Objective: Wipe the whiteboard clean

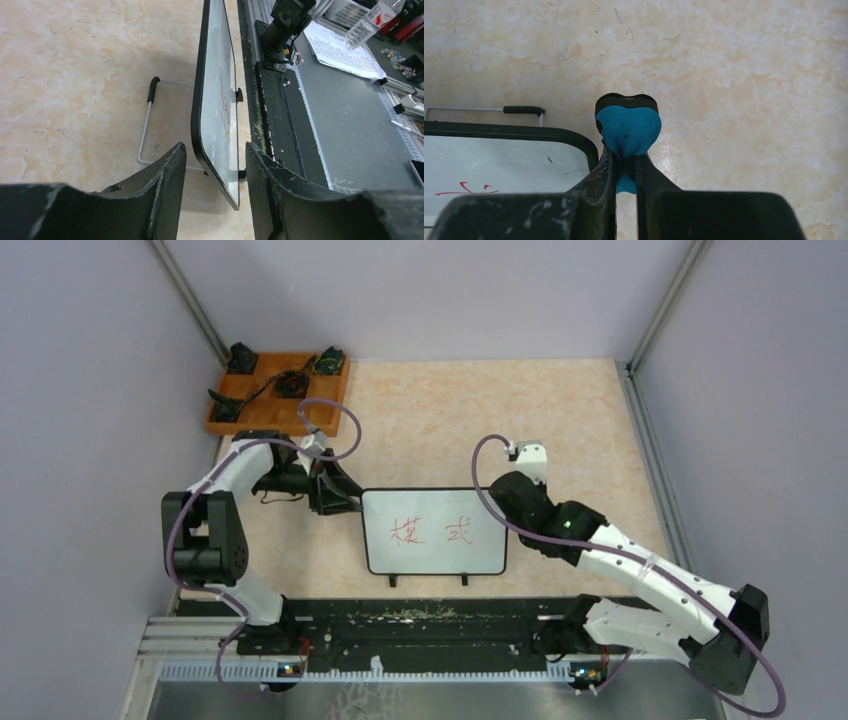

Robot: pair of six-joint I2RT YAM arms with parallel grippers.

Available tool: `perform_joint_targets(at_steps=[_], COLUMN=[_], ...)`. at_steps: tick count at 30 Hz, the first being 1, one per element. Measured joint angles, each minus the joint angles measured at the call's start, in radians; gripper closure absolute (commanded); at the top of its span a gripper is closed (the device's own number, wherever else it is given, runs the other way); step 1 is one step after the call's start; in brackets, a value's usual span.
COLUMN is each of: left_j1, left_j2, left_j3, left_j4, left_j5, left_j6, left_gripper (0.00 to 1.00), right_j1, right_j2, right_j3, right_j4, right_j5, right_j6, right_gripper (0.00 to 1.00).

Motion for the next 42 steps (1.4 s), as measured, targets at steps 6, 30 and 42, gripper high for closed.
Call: perform_joint_targets(at_steps=[6,30,42], left_j1=[-0.012,-0.064,-0.072], left_j2=[0.013,0.049,0.064], left_j3=[0.0,0.0,0.0], left_j4=[0.0,0.0,-0.026], left_j5=[0.001,0.011,0.02], left_j6=[0.0,-0.002,-0.026], left_gripper=[0.48,0.72,1.0], right_j1=[0.007,0.029,0.039], right_j2=[0.014,0.04,0.053], right_j3=[0.0,0.001,0.014], right_j4=[0.002,0.004,0.003], right_j5=[0.001,0.011,0.029], right_j6=[0.0,0.01,0.017], right_gripper=[1.0,1.0,1.0])
